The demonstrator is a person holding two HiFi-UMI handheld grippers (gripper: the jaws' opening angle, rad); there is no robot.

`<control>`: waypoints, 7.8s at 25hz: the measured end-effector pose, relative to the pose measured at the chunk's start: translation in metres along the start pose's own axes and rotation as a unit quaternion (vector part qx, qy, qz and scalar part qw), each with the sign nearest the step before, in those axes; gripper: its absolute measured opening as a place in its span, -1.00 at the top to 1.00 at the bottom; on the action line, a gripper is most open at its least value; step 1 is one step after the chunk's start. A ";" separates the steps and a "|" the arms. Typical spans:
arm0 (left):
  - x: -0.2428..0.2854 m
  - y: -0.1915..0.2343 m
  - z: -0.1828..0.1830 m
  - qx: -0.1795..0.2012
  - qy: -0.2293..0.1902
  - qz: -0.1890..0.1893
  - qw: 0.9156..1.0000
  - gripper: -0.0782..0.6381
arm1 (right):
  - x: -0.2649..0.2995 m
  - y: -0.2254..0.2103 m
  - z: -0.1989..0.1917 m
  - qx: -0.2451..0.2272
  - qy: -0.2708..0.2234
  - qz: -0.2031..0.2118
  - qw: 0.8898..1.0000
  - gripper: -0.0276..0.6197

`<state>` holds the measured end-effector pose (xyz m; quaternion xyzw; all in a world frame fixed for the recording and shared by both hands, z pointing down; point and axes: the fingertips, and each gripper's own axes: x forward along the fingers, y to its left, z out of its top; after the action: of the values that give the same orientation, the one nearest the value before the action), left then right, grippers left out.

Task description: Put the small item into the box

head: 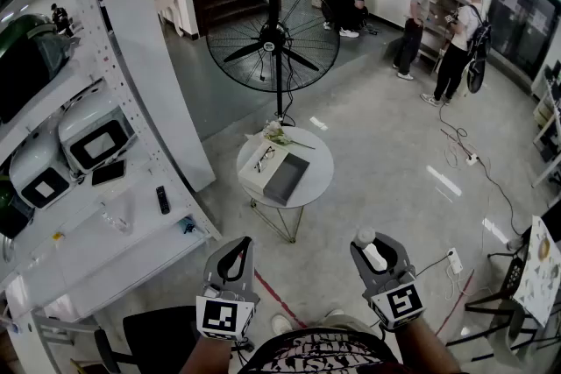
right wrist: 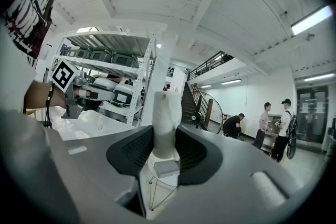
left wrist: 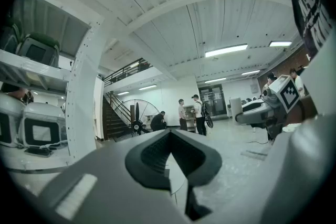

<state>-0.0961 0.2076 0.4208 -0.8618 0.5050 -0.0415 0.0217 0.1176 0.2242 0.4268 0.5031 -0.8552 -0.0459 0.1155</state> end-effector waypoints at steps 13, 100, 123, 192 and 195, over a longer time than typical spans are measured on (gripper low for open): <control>-0.011 -0.043 0.005 0.024 0.006 -0.009 1.000 0.78 | -0.034 0.005 -0.025 0.047 0.008 0.007 0.999 0.42; 0.197 0.163 -0.032 -0.008 0.041 -0.034 0.999 0.78 | 0.254 -0.053 -0.026 0.108 0.049 0.018 0.993 0.42; 0.337 0.145 -0.014 0.005 0.037 -0.043 0.998 0.78 | 0.320 -0.168 -0.039 0.112 0.045 0.034 0.992 0.42; 0.406 0.271 -0.056 0.019 0.105 -0.031 0.994 0.78 | 0.508 -0.068 -0.277 0.211 0.321 0.160 0.909 0.42; 0.405 0.276 -0.059 0.023 0.107 -0.033 0.993 0.78 | 0.512 -0.062 -0.305 0.215 0.347 0.159 0.899 0.42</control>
<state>-0.1445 -0.2804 0.4778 -0.8677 0.4749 -0.1462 -0.0142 0.0056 -0.2412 0.7881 0.3574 -0.8185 0.3354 0.2997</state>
